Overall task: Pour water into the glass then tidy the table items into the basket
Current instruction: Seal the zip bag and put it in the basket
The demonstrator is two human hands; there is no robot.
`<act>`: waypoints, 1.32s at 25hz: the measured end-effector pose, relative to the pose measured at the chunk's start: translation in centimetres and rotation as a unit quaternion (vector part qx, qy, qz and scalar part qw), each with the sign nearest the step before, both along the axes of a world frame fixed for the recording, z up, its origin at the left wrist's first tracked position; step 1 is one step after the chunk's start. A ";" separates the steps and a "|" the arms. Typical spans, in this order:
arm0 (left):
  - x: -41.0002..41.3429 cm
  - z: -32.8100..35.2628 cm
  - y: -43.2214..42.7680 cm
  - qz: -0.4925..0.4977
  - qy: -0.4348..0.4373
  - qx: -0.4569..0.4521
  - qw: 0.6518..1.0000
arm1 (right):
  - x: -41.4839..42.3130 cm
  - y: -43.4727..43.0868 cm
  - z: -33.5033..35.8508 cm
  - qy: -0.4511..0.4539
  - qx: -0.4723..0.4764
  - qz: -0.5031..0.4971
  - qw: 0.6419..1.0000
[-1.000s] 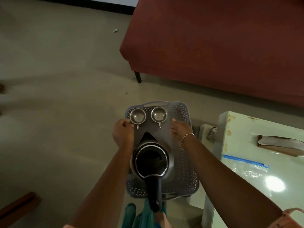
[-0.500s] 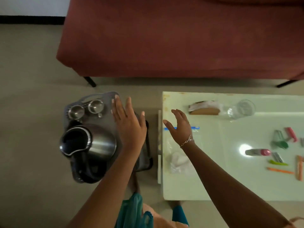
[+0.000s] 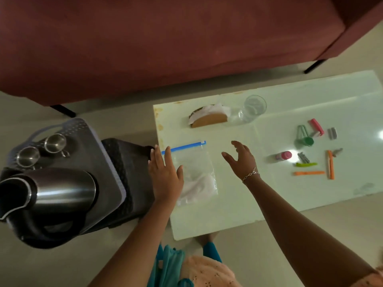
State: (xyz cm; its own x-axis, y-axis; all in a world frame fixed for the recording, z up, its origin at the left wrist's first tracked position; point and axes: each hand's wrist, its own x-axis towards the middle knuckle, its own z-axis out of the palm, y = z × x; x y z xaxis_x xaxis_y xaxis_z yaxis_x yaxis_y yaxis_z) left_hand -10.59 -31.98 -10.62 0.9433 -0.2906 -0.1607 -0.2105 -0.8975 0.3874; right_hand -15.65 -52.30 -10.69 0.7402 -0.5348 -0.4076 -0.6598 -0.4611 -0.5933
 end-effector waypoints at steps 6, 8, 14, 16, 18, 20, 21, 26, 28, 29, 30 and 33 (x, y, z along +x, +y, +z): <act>-2.4 -3.3 1.0 -0.015 0.121 0.053 0.991 | -1.3 0.7 -6.4 0.186 0.158 -0.033 0.969; -2.6 -3.8 1.6 -0.014 0.141 0.058 0.988 | -1.5 1.6 -8.3 0.207 0.183 -0.048 0.960; -1.8 -4.2 3.0 -0.026 0.174 0.046 0.983 | -0.5 3.5 -10.9 0.202 0.202 -0.095 0.954; -1.3 -4.1 3.3 -0.036 0.184 0.049 0.981 | 0.0 3.9 -10.3 0.187 0.183 -0.094 0.961; -0.8 -3.8 3.2 -0.039 0.177 0.042 0.983 | 0.6 4.2 -9.1 0.159 0.174 -0.100 0.967; -0.2 -2.9 2.9 -0.032 0.162 0.029 0.986 | 1.4 4.5 -6.9 0.120 0.146 -0.068 0.980; 0.1 -2.4 2.8 -0.027 0.152 0.021 0.988 | 2.0 4.7 -5.5 0.099 0.130 -0.048 0.985; 2.4 2.0 1.6 0.002 0.104 -0.041 0.994 | 3.6 5.0 2.7 -0.019 -0.030 0.082 0.996; 3.8 4.6 0.6 0.015 0.067 -0.080 0.994 | 3.8 4.7 5.9 -0.087 -0.090 0.111 0.986; 4.6 6.3 0.1 0.022 0.042 -0.110 0.993 | 3.9 4.4 7.6 -0.131 -0.110 0.122 0.978; 5.6 8.1 -0.5 0.029 0.015 -0.146 0.989 | 4.0 4.0 9.3 -0.170 -0.129 0.135 0.968; 8.6 13.6 -1.8 0.037 -0.042 -0.248 0.967 | 4.3 2.5 14.2 -0.267 -0.186 0.168 0.931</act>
State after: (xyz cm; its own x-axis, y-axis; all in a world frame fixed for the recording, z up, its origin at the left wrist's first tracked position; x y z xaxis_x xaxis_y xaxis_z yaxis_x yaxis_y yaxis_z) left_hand -1.95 -33.83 2.95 0.9682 -0.2430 0.0587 -0.2015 -0.6194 0.7588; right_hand -11.36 -49.79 3.50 0.9355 -0.2664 0.2323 -0.0981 -0.8271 -0.5534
